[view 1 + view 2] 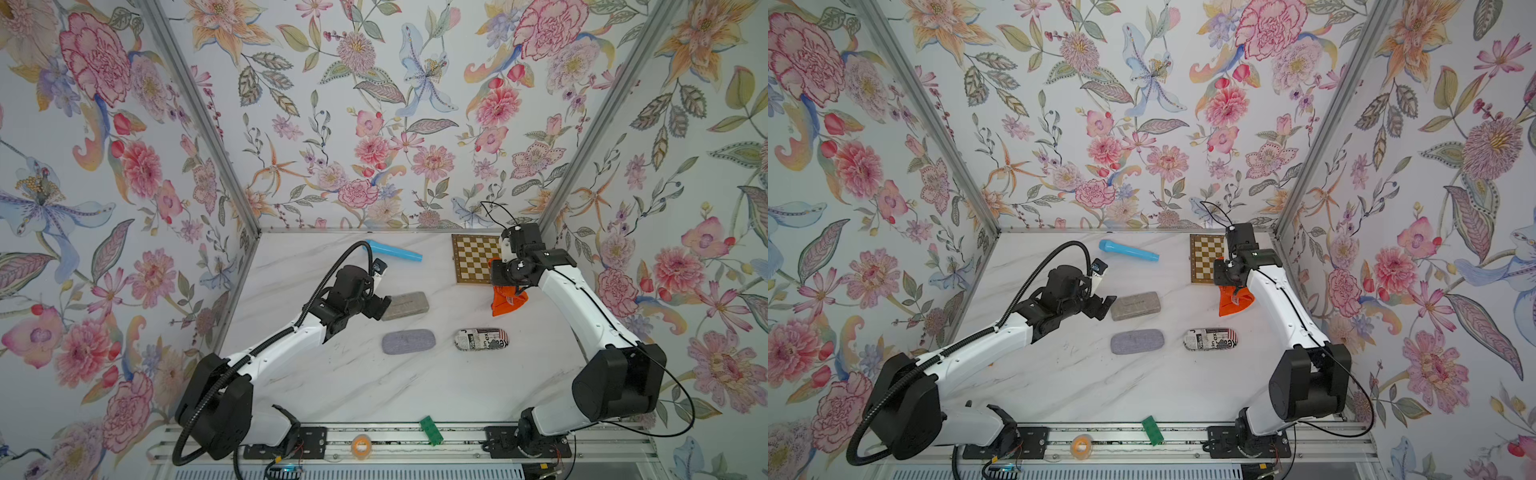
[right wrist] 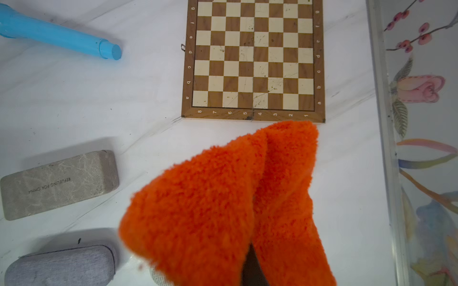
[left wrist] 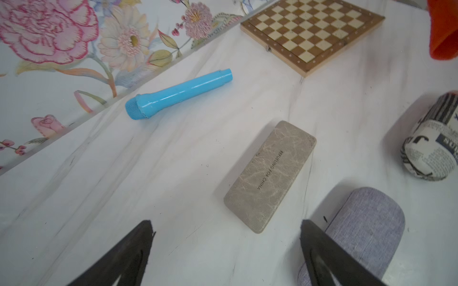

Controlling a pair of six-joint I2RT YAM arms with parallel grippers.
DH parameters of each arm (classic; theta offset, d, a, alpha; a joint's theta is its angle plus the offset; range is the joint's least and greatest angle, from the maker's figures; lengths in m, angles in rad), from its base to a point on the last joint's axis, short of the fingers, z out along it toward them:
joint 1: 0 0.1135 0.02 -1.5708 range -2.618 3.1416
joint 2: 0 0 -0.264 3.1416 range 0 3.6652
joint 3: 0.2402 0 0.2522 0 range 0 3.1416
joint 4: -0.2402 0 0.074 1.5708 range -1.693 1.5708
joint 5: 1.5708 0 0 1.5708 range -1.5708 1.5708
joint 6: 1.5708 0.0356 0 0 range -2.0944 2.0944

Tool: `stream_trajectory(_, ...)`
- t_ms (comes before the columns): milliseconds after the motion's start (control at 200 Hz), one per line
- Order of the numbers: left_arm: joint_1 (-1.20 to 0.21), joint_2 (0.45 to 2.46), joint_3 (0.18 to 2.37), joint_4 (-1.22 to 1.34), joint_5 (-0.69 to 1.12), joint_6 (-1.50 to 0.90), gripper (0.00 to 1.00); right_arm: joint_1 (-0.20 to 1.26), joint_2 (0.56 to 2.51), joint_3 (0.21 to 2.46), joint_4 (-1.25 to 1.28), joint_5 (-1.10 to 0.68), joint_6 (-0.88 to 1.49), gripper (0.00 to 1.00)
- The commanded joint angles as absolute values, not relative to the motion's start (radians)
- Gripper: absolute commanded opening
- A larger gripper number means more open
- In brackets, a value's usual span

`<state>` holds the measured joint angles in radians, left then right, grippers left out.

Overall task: Wipe the eyeglass case
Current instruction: Pick up the eyeglass case from the center of the board.

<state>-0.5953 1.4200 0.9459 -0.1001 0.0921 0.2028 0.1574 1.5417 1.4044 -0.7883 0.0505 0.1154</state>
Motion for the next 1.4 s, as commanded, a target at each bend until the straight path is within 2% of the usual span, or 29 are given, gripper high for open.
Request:
stream_trajectory(0,-0.587,1.496,1.006,-0.212,0.205,0.387,0.96,0.166,1.568,1.454,-0.753,-0.02,0.113,0.0)
stream_trajectory(425,-0.544,1.893,1.397,-0.531,0.355,0.625,0.95,0.189,1.629,1.542,-0.735,-0.154,0.117,0.0)
stream_trajectory(586,-0.535,1.975,1.489,-0.529,0.373,0.646,0.94,0.19,1.639,1.546,-0.733,-0.173,0.105,0.0)
stream_trajectory(731,-0.533,2.076,1.614,-0.63,0.417,0.669,0.95,0.183,1.643,1.546,-0.733,-0.179,0.095,0.0)
stream_trajectory(1091,-0.531,2.11,1.6,-0.619,0.462,0.656,0.94,0.17,1.647,1.541,-0.732,-0.198,0.098,0.0)
stream_trajectory(1396,-0.531,2.134,1.573,-0.59,0.405,0.649,0.95,0.173,1.646,1.533,-0.724,-0.212,0.104,0.0)
